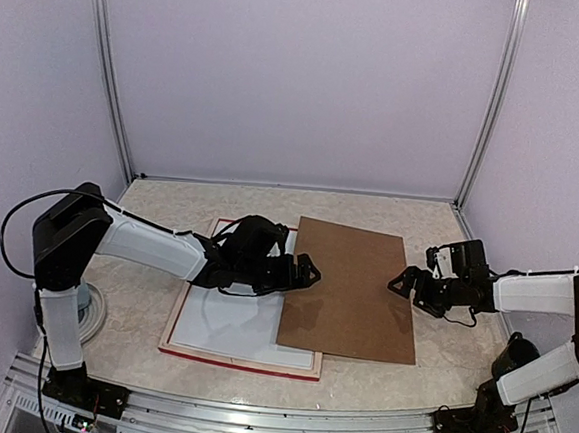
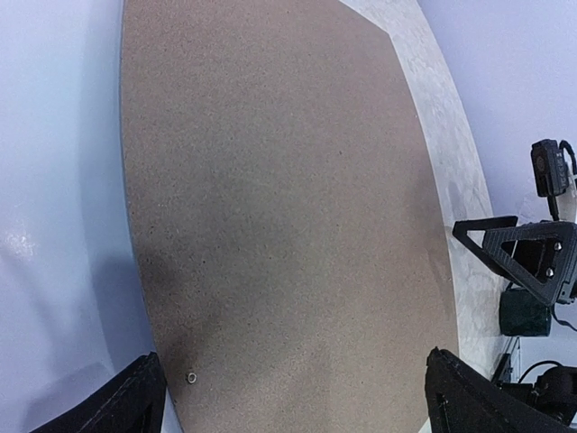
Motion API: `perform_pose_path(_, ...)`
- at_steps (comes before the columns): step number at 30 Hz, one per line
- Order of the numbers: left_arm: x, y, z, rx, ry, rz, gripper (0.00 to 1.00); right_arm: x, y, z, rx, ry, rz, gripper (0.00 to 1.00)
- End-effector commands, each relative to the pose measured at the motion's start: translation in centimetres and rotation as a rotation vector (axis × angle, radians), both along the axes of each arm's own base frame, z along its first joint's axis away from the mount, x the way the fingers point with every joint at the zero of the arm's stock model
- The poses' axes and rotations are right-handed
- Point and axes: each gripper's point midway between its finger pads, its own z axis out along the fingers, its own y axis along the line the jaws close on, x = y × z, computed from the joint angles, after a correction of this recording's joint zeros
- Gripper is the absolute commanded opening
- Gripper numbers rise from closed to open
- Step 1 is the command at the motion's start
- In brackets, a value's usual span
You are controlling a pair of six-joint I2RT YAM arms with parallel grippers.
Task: Put the photo into the frame
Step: Move the backboard to the frame body.
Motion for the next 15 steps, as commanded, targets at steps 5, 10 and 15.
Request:
perform_pose_path(5, 0.6, 1.1, -0.1, -0.022, 0.027, 0.003, 0.99, -0.3, -0.6, 0.5, -0.061, -0.004, -0.009, 0.99)
perform_pose_path(10, 0.6, 1.5, -0.9, -0.033, 0.051, 0.007, 0.99, -0.1, -0.8, 0.0, -0.076, 0.002, -0.016, 0.99)
perform_pose_path(15, 0.4, 0.3, -1.2, -0.076, 0.078, -0.047, 0.99, 0.1, -0.6, -0.9, -0.074, 0.019, -0.011, 0.99)
